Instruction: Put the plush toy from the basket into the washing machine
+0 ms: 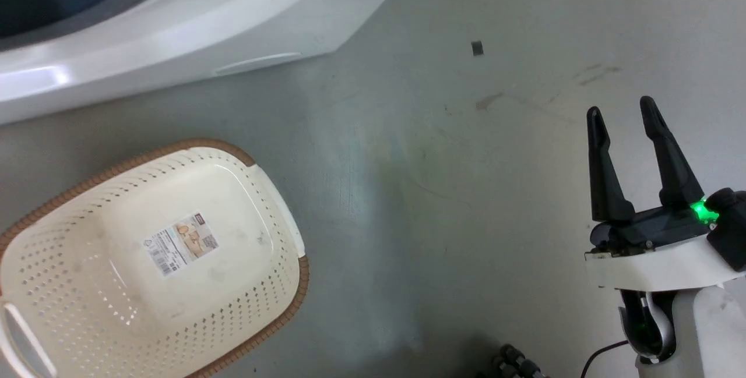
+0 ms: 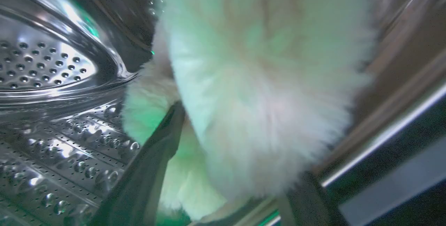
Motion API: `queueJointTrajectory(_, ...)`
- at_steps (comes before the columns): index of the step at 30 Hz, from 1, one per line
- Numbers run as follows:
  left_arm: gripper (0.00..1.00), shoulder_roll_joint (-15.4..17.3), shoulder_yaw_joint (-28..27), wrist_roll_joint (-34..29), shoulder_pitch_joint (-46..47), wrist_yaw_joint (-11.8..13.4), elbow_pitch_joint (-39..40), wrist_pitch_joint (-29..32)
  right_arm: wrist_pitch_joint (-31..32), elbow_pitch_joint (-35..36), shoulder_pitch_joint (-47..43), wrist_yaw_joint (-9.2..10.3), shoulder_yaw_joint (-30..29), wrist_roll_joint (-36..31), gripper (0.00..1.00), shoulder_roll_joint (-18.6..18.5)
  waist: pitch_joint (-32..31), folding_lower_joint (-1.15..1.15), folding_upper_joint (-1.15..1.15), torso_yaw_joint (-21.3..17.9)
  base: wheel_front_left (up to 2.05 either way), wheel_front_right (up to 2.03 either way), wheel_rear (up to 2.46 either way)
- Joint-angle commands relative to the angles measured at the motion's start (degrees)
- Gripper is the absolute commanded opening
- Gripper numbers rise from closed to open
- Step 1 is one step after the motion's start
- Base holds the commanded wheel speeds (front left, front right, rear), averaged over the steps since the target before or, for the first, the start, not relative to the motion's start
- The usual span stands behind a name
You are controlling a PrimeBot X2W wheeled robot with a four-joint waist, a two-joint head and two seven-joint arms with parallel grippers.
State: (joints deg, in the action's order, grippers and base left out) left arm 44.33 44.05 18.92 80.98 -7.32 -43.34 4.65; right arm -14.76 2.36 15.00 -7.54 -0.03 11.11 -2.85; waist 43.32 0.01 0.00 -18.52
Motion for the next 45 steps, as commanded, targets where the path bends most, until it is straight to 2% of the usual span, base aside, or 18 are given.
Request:
queueJointTrajectory(1, 1.0, -0.45, 0.19, 0.64, -1.01, -0.16, -1.21, -1.3, -0.24, -0.19, 0.82, 0.05, -0.38, -0.61, 1.0, -0.03, -2.02, -0.01, 0.0, 0.97, 0.0, 0.0, 0.0)
queueJointTrajectory(5, 1.0, -2.7, -0.13, 2.3, -4.13, 0.5, -4.75, -6.43, -0.24, -0.9, 0.23, 0.05, -1.21, -1.87, 1.0, -0.03, -5.91, -0.01, 0.0, 2.27, 0.0, 0.0, 0.0)
queueJointTrajectory(11, 1.0, -7.6, -3.16, 7.67, -11.87, 2.89, -9.12, -15.96, -0.24, -1.9, -1.79, 0.05, -2.9, -3.84, 1.0, -0.03, -13.36, -0.01, 0.0, 4.88, 0.0, 0.0, 0.0)
queueJointTrajectory(16, 1.0, -11.13, -5.83, 10.71, -18.95, 5.03, -7.72, -19.36, -0.24, -2.26, -4.23, 0.05, -4.15, -5.52, 1.0, -0.03, -19.25, -0.01, 0.0, 7.28, 0.0, 0.0, 0.0)
queueJointTrajectory(18, 1.0, -12.28, -7.7, 11.58, -22.11, 6.32, -4.6, -19.58, -0.24, -2.34, -5.25, 0.05, -4.62, -6.15, 1.0, -0.03, -21.36, -0.01, 0.0, 8.24, 0.0, 0.0, 0.0)
queueJointTrajectory(24, 1.0, -14.82, -15.75, 11.37, -36.05, 11.03, 11.64, -19.63, -0.24, -2.57, -7.61, 0.05, -5.7, -7.34, 1.0, -0.03, -26.82, -0.01, 0.0, 10.58, 0.0, 0.0, 0.0)
queueJointTrajectory(30, 1.0, -17.99, -21.68, 8.74, -50.39, 14.72, 24.78, -19.64, -0.24, -2.77, -9.69, 0.05, -5.25, -8.11, 1.0, -0.03, -31.17, -0.01, 0.0, 11.93, 0.0, 0.0, 0.0)
queueJointTrajectory(37, 1.0, -21.89, -25.27, 5.33, -61.2, 16.9, 34.13, -19.64, -0.24, -2.02, -11.86, 0.05, -4.95, -8.32, 1.0, -0.03, -33.59, -0.01, 0.0, 13.45, 0.0, 0.0, 0.0)
queueJointTrajectory(42, 1.0, -24.68, -26.69, 3.33, -67.8, 17.85, 37.01, -19.65, -0.24, -2.09, -13.18, 0.05, -4.33, -8.31, 1.0, -0.03, -35.27, -0.01, 0.0, 13.9, 0.0, 0.0, 0.0)
queueJointTrajectory(43, 1.0, -26.3, -27.73, 2.58, -71.83, 17.96, 37.87, -19.65, -0.24, -2.22, -13.27, 0.05, -3.74, -8.31, 1.0, -0.03, -35.95, -0.01, 0.0, 13.86, 0.0, 0.0, 0.0)
queueJointTrajectory(45, 1.0, -27.46, -28.33, 1.91, -74.27, 17.89, 38.15, -19.65, -0.24, -2.29, -13.41, 0.05, -3.66, -8.27, 1.0, -0.03, -36.48, -0.01, 0.0, 13.9, 0.0, 0.0, 0.0)
